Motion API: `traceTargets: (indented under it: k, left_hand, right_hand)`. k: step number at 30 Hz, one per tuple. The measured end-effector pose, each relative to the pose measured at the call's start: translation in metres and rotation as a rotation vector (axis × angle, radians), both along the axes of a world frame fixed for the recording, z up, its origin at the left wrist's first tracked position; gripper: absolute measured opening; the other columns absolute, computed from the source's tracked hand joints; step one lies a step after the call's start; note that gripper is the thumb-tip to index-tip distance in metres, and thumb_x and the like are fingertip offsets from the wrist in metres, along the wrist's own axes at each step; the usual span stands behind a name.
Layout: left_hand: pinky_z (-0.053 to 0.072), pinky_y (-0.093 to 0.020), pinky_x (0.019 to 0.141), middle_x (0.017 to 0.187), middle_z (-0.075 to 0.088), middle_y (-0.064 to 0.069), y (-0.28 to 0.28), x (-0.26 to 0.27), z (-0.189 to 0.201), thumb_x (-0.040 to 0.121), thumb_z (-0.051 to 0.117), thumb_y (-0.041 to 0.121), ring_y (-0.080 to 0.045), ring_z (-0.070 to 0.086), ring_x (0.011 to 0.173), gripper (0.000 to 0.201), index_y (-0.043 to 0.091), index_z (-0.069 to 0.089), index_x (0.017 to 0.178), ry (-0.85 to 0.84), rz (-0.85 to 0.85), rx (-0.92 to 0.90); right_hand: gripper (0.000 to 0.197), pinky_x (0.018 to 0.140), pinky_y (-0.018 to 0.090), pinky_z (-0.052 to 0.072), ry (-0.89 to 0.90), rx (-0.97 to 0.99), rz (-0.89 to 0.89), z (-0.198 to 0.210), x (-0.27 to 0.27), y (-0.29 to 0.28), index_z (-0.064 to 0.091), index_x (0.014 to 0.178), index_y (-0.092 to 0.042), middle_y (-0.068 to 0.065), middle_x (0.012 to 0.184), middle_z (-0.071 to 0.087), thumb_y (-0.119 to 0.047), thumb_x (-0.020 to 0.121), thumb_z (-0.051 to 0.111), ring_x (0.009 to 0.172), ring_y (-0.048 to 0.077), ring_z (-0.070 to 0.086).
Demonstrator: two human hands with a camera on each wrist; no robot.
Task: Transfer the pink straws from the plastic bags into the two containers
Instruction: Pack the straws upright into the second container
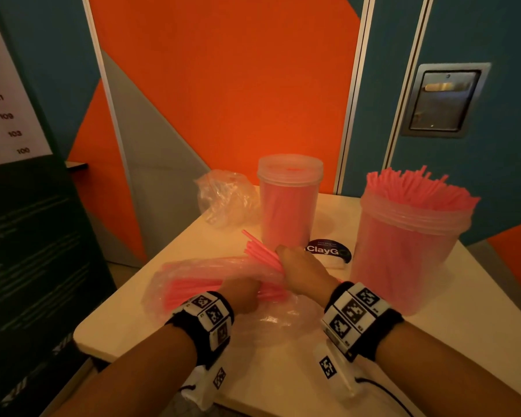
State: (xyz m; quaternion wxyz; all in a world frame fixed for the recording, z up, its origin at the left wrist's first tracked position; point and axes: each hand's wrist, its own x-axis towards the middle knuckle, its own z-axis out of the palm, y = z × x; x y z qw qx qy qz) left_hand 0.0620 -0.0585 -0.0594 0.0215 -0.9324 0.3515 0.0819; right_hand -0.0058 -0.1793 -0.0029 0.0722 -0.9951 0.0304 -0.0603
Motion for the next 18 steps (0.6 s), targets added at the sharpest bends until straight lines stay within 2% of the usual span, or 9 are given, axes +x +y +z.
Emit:
traceTargets:
  k: [2,4,6,9,11,13,15,17,18]
  left_hand:
    - [0.045,-0.019,0.066,0.119,0.060,-0.014,0.007,0.001,0.002,0.091,0.044,0.004,-0.023,0.060,0.092,0.035,0.003,0.049,0.126,0.095,0.005,-0.078]
    - [0.046,-0.020,0.070,0.115,0.060,-0.012,0.014,-0.001,0.005,0.092,0.043,0.004,-0.019,0.056,0.087,0.036,0.008,0.048,0.127,0.140,-0.006,-0.171]
    - [0.046,-0.017,0.072,0.103,0.058,-0.004,0.023,-0.005,0.008,0.093,0.043,0.008,-0.015,0.056,0.085,0.029,0.012,0.051,0.120,0.097,-0.031,-0.252]
    - [0.044,-0.012,0.076,0.100,0.056,0.008,0.040,-0.014,0.018,0.096,0.044,0.022,-0.007,0.056,0.087,0.019,0.024,0.053,0.114,-0.158,-0.137,-0.363]
    - [0.045,-0.014,0.086,0.107,0.059,0.015,0.052,-0.017,0.026,0.094,0.048,0.034,-0.002,0.056,0.093,0.022,0.035,0.051,0.116,-0.365,-0.251,-0.461]
    - [0.046,-0.018,0.092,0.116,0.058,0.021,0.059,-0.013,0.029,0.090,0.048,0.044,0.001,0.055,0.101,0.033,0.044,0.044,0.123,-0.471,-0.289,-0.484]
    - [0.044,-0.023,0.096,0.117,0.059,0.017,0.061,-0.004,0.027,0.087,0.047,0.043,-0.001,0.053,0.105,0.034,0.044,0.043,0.121,-0.446,-0.315,-0.520]
    - [0.042,-0.022,0.088,0.102,0.059,0.007,0.060,0.001,0.026,0.083,0.046,0.037,0.000,0.047,0.091,0.025,0.036,0.045,0.107,-0.338,-0.363,-0.672]
    - [0.038,-0.016,0.082,0.096,0.056,0.006,0.059,0.001,0.029,0.080,0.046,0.034,0.002,0.041,0.085,0.021,0.033,0.044,0.101,-0.304,-0.372,-0.740]
  right_hand:
    - [0.029,0.070,0.033,0.041,-0.006,-0.006,-0.027,0.001,0.000,-0.003,0.048,0.114,-0.005,0.017,0.111,0.059,0.003,0.087,0.050,0.102,0.034,0.059]
    - [0.028,0.070,0.034,0.043,-0.028,0.007,-0.052,0.001,-0.001,-0.006,0.048,0.114,-0.003,0.018,0.109,0.060,0.004,0.086,0.048,0.100,0.035,0.060]
    - [0.027,0.072,0.036,0.046,-0.044,0.018,-0.085,0.002,-0.001,-0.011,0.048,0.114,-0.003,0.018,0.109,0.060,0.003,0.087,0.049,0.099,0.035,0.061]
    - [0.025,0.071,0.036,0.043,-0.042,0.016,-0.138,0.004,0.000,-0.018,0.050,0.114,-0.002,0.017,0.110,0.061,-0.007,0.089,0.054,0.102,0.036,0.060]
    - [0.026,0.073,0.036,0.046,-0.024,0.020,-0.180,0.005,0.003,-0.024,0.053,0.114,-0.001,0.019,0.111,0.061,-0.003,0.088,0.053,0.103,0.036,0.060]
    - [0.029,0.075,0.036,0.047,-0.030,0.061,-0.216,0.004,0.006,-0.030,0.054,0.114,0.001,0.021,0.111,0.060,0.003,0.086,0.050,0.103,0.037,0.060]
    - [0.030,0.075,0.036,0.049,-0.067,0.132,-0.233,0.001,0.009,-0.035,0.053,0.114,0.002,0.021,0.109,0.061,0.002,0.085,0.050,0.100,0.038,0.060]
    - [0.031,0.072,0.034,0.046,-0.112,0.193,-0.254,-0.001,0.011,-0.036,0.051,0.116,0.002,0.021,0.110,0.060,0.002,0.085,0.050,0.099,0.038,0.060]
    - [0.032,0.072,0.033,0.045,-0.130,0.212,-0.264,-0.001,0.012,-0.036,0.049,0.118,0.002,0.020,0.113,0.056,0.002,0.085,0.050,0.100,0.038,0.059]
